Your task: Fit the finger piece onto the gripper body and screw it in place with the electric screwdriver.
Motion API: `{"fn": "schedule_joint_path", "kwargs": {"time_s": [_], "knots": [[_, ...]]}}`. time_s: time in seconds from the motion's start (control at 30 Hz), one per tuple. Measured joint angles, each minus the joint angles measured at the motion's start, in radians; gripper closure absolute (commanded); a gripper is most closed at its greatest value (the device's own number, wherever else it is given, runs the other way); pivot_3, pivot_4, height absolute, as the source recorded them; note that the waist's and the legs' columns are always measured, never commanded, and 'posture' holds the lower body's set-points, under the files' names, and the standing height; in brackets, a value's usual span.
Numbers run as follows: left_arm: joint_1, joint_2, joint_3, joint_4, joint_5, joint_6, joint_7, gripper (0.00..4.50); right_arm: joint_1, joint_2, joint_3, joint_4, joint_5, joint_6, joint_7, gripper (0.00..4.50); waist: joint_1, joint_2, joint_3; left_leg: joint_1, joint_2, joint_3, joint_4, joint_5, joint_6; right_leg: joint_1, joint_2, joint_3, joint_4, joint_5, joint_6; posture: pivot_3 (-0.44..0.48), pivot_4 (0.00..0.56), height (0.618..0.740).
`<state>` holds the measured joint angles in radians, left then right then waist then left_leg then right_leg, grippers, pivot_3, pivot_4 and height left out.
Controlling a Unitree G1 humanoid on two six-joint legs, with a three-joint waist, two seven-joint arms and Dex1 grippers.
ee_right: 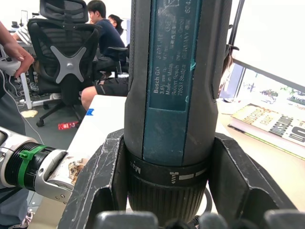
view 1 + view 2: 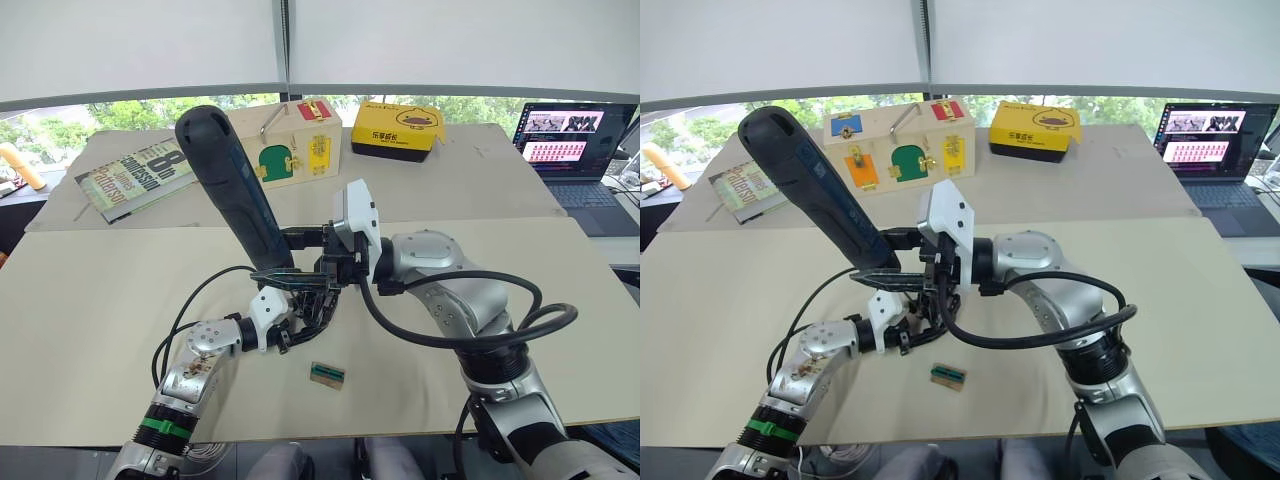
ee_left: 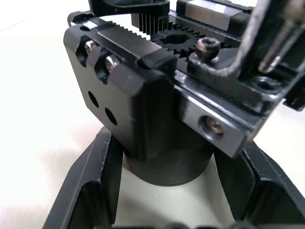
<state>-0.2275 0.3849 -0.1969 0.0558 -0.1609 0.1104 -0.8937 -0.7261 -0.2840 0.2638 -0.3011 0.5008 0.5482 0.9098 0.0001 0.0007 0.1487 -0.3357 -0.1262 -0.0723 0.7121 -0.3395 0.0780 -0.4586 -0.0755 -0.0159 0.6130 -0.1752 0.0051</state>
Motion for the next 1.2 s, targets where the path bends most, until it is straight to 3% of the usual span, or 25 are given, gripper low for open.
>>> {"fn": "schedule_joint_path", "kwargs": {"time_s": [0.87,1.2], "knots": [[0.008,0.004,0.004,-0.009,0.000,0.003,0.001,2.22,0.035,0.017,0.000,0.017,-0.010,-0.020,0.002,2.55,-0.006,0.000,0.000,0.000,0.000,0.000,0.000,0.000,0.000,0.000,0.000,0.000,0.000,0.000,0.000,0.000,0.150,0.740],[0.012,0.005,0.005,-0.015,0.000,0.009,0.007,2.22,0.086,0.027,-0.007,0.052,-0.022,-0.128,0.008,2.55,-0.007,0.000,0.000,0.001,0.000,0.000,0.000,0.000,0.000,0.000,0.000,0.000,0.000,0.000,0.000,0.000,0.150,0.740]]}}
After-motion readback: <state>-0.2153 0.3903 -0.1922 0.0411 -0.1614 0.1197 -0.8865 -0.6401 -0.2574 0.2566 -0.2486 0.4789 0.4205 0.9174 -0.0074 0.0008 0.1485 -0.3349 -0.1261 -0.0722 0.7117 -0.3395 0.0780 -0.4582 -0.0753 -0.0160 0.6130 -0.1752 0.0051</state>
